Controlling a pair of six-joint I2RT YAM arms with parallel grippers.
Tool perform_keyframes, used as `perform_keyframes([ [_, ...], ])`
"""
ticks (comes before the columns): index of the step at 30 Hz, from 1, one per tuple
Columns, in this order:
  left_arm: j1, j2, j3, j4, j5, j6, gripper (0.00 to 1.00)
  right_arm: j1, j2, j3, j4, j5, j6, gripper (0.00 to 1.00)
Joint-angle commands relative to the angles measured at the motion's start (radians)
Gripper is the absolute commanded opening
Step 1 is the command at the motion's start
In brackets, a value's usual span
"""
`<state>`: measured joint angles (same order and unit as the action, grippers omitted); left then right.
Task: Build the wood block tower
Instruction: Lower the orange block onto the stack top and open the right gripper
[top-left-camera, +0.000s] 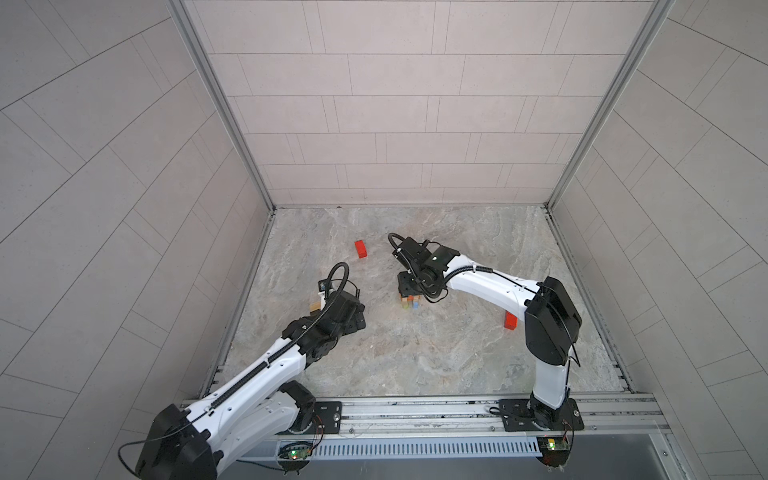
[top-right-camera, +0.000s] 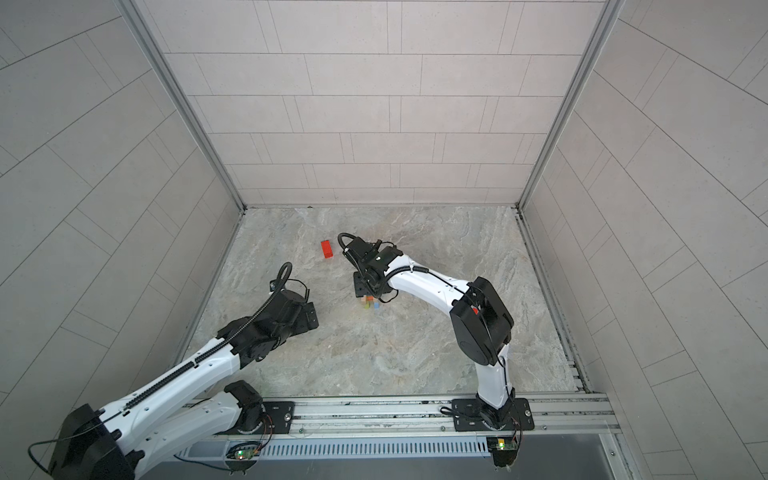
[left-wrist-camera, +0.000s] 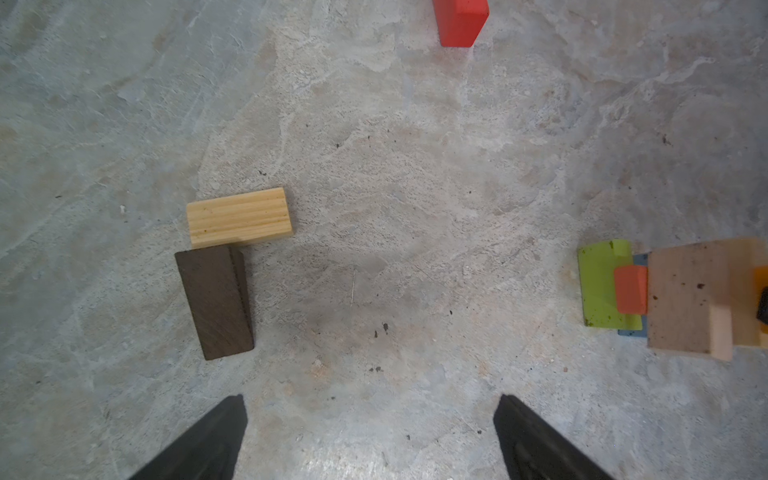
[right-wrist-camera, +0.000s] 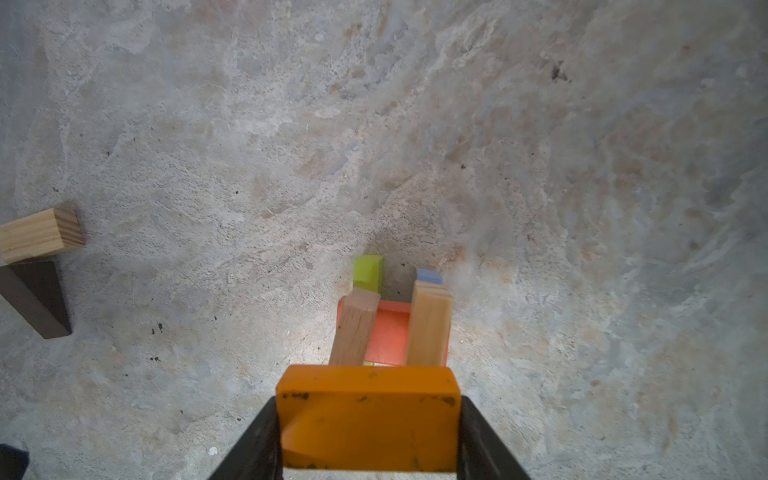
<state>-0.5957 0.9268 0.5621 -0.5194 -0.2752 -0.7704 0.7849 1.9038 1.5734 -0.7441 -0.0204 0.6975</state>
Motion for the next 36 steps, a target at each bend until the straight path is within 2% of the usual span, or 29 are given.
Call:
perform_keyframes([
  [1, 0.010, 0.006, -0.011, 0.016, 0.001, -0.008, 1.00, 0.005, 0.015, 0.019, -0.009, 0.011, 0.023, 0.52],
  [16, 0.031, 0.010, -0.019, 0.032, 0.029, -0.009, 1.00, 0.002, 0.031, 0.020, -0.016, 0.020, 0.017, 0.53],
  [25, 0.043, 0.010, -0.027, 0.042, 0.044, -0.010, 1.00, -0.001, 0.037, 0.023, -0.015, 0.025, 0.014, 0.58],
  [29, 0.050, 0.009, -0.027, 0.042, 0.050, -0.009, 1.00, -0.001, 0.039, 0.027, -0.017, 0.022, 0.008, 0.66],
  [36, 0.060, 0.012, -0.029, 0.043, 0.060, -0.010, 1.00, -0.001, 0.035, 0.027, -0.019, 0.025, 0.003, 0.71],
])
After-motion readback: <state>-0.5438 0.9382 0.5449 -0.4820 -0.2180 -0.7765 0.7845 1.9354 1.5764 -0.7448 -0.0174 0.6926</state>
